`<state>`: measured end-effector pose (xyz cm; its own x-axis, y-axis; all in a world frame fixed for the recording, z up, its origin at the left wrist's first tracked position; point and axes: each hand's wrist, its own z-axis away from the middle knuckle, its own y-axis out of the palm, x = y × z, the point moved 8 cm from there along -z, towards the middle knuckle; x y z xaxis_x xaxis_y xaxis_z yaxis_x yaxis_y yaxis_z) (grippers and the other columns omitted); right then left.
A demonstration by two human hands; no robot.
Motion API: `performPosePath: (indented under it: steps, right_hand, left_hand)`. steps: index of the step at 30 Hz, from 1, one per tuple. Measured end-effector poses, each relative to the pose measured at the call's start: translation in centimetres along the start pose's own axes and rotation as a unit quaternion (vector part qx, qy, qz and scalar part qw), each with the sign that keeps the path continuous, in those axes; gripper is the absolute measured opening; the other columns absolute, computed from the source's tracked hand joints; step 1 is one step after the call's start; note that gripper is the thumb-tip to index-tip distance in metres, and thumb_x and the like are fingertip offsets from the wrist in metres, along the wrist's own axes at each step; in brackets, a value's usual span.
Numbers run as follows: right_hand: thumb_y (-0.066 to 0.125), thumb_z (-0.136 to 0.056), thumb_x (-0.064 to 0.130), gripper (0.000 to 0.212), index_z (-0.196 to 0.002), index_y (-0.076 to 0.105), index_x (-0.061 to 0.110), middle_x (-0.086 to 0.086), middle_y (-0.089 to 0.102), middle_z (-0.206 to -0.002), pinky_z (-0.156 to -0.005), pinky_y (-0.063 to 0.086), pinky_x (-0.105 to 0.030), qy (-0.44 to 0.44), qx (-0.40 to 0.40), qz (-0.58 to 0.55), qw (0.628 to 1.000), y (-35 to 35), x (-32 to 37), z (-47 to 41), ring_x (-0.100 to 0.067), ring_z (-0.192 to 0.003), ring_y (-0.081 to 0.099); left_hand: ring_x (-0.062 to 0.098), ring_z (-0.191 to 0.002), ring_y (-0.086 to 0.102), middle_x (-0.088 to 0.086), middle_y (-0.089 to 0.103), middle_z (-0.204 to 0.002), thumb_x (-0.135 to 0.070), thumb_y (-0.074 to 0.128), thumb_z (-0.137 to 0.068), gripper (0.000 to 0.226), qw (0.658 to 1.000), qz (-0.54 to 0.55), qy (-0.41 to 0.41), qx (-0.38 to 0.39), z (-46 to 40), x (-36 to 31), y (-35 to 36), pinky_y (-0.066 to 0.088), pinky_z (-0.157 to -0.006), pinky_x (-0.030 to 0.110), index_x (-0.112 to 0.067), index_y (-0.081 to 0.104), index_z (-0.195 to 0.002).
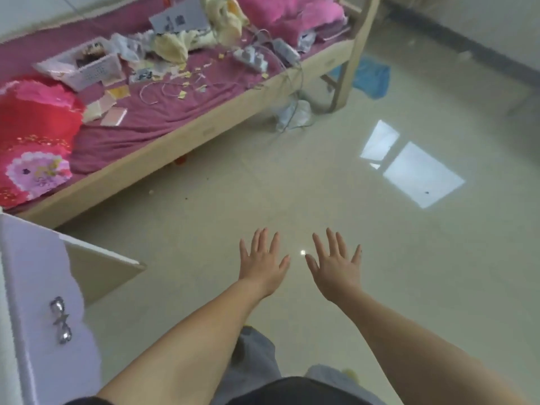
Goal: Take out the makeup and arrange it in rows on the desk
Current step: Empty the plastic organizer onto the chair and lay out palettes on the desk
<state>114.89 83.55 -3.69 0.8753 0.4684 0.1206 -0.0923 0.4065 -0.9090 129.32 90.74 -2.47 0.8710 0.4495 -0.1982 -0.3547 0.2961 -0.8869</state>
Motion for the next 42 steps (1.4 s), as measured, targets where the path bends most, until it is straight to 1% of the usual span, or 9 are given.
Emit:
performPosePath:
  steps: [5,10,13,17,23,28,32,36,42]
  right_hand:
    - [0.005,-0.093,0.057,0.062,-0.149,-0.005,0.033,0.002,-0.010,-0.159,-0.111,-0.006,-0.060,0.087,0.006,-0.029,0.996,1.8,-14.9,6.1,-0.019,-0.146,-0.012]
    - [0.006,-0.094,0.056,0.061,-0.149,-0.004,0.032,-0.001,-0.008,-0.159,-0.110,-0.005,-0.061,0.190,0.019,-0.060,0.980,4.3,-28.4,12.9,-0.021,-0.146,-0.009]
    - [0.008,-0.095,0.055,0.060,-0.150,-0.002,0.031,-0.001,-0.006,-0.159,-0.110,-0.004,-0.062,0.245,0.027,-0.082,0.966,5.4,-34.2,15.7,-0.021,-0.146,-0.007]
    - [0.011,-0.096,0.055,0.060,-0.150,0.000,0.031,-0.002,-0.003,-0.160,-0.109,-0.002,-0.063,0.296,0.024,-0.110,0.949,5.3,-39.4,16.3,-0.021,-0.146,-0.004]
    - [0.011,-0.096,0.055,0.060,-0.150,0.000,0.032,-0.002,-0.004,-0.160,-0.109,-0.003,-0.063,0.327,0.000,-0.139,0.935,2.2,-46.6,10.9,-0.021,-0.146,-0.006]
    - [0.010,-0.096,0.055,0.059,-0.150,-0.002,0.032,-0.001,-0.005,-0.160,-0.110,-0.003,-0.062,0.360,-0.009,-0.148,0.921,-2.2,-54.0,3.9,-0.020,-0.146,-0.006]
    - [0.011,-0.096,0.054,0.059,-0.149,0.002,0.032,-0.001,-0.001,-0.160,-0.110,-0.003,-0.061,0.387,-0.037,-0.168,0.906,-7.2,-59.9,-1.7,-0.019,-0.146,-0.004]
    - [0.012,-0.096,0.053,0.058,-0.150,0.003,0.032,-0.002,-0.001,-0.159,-0.110,-0.003,-0.060,0.395,-0.050,-0.176,0.900,-11.9,-65.2,-6.9,-0.019,-0.146,-0.003]
    - [0.014,-0.097,0.052,0.057,-0.150,0.003,0.032,-0.001,-0.001,-0.159,-0.111,-0.003,-0.061,0.410,-0.042,-0.174,0.895,-16.2,-75.2,-12.9,-0.019,-0.146,-0.004]
  left_hand:
    - [0.020,-0.145,-0.011,0.005,-0.006,-0.159,-0.053,0.016,-0.096,0.064,0.996,-0.026,0.078,0.046,1.0,-15.1,5.9,-0.008,-0.113,0.053,-0.022,-0.001,-0.150]
    - [0.020,-0.145,-0.011,0.004,-0.006,-0.159,-0.054,0.016,-0.096,0.065,0.979,-0.072,0.168,0.089,2.4,-28.6,10.7,-0.007,-0.113,0.052,-0.023,-0.002,-0.150]
    - [0.019,-0.145,-0.011,0.004,-0.006,-0.159,-0.054,0.016,-0.097,0.065,0.966,-0.106,0.216,0.098,2.4,-35.2,12.1,-0.006,-0.113,0.051,-0.023,-0.002,-0.150]
    - [0.019,-0.145,-0.011,0.004,-0.006,-0.159,-0.054,0.017,-0.097,0.064,0.950,-0.127,0.262,0.110,1.0,-41.9,12.7,-0.007,-0.114,0.052,-0.023,-0.001,-0.150]
    - [0.019,-0.145,-0.010,0.004,-0.004,-0.159,-0.053,0.019,-0.097,0.064,0.931,-0.160,0.308,0.113,-5.2,-49.6,11.6,-0.008,-0.113,0.052,-0.023,0.000,-0.150]
    - [0.020,-0.145,-0.012,0.004,-0.007,-0.159,-0.053,0.018,-0.097,0.065,0.916,-0.188,0.335,0.113,-14.3,-56.4,8.7,-0.009,-0.113,0.052,-0.024,-0.004,-0.150]
    - [0.020,-0.145,-0.012,0.005,-0.006,-0.159,-0.053,0.018,-0.096,0.064,0.909,-0.185,0.362,0.092,-21.9,-62.6,4.8,-0.007,-0.114,0.052,-0.023,-0.002,-0.150]
    - [0.021,-0.145,-0.011,0.006,-0.005,-0.159,-0.053,0.017,-0.096,0.064,0.908,-0.195,0.359,0.096,-28.7,-68.1,2.5,-0.005,-0.114,0.053,-0.023,-0.002,-0.150]
    - [0.022,-0.146,-0.008,0.006,-0.003,-0.159,-0.053,0.019,-0.097,0.064,0.903,-0.192,0.371,0.102,-36.5,-78.0,1.5,-0.004,-0.114,0.053,-0.023,-0.002,-0.150]
